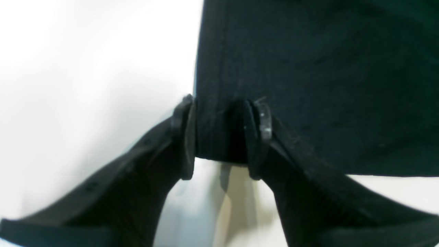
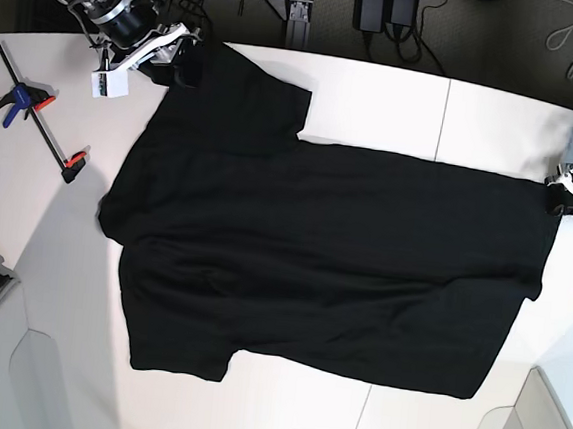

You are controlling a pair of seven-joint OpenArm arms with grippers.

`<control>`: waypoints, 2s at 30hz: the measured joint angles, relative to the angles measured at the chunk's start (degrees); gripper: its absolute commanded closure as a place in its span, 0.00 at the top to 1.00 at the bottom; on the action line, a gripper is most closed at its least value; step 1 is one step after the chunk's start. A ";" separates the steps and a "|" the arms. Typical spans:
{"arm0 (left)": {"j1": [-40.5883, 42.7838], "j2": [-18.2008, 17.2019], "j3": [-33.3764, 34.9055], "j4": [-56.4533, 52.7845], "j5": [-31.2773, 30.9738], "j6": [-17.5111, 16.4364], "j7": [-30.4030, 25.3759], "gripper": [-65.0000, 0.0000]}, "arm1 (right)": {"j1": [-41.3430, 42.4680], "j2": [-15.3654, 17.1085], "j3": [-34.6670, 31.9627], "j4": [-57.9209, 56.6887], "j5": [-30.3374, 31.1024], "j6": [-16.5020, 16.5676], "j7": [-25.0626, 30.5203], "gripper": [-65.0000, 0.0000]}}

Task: Layout the t-shirt on the table in an organized manner, then fold the t-shirt properly
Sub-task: 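Grasp the shirt collar corner with the right gripper and shoulder with the left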

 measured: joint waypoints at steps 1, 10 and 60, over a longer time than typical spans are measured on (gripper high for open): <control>0.00 0.44 -0.11 0.00 0.00 -0.39 -0.02 0.40 | 0.00 -0.35 -0.20 -0.42 -0.11 0.00 0.63 0.42; -0.20 2.82 -0.28 0.09 -0.48 -0.70 -0.28 0.32 | 3.63 -1.62 -2.16 -6.75 2.43 0.66 2.58 0.41; 0.76 -6.88 -0.81 -0.26 -17.03 -8.28 -5.55 0.00 | 10.43 -1.42 2.84 8.39 -2.67 2.84 0.22 0.00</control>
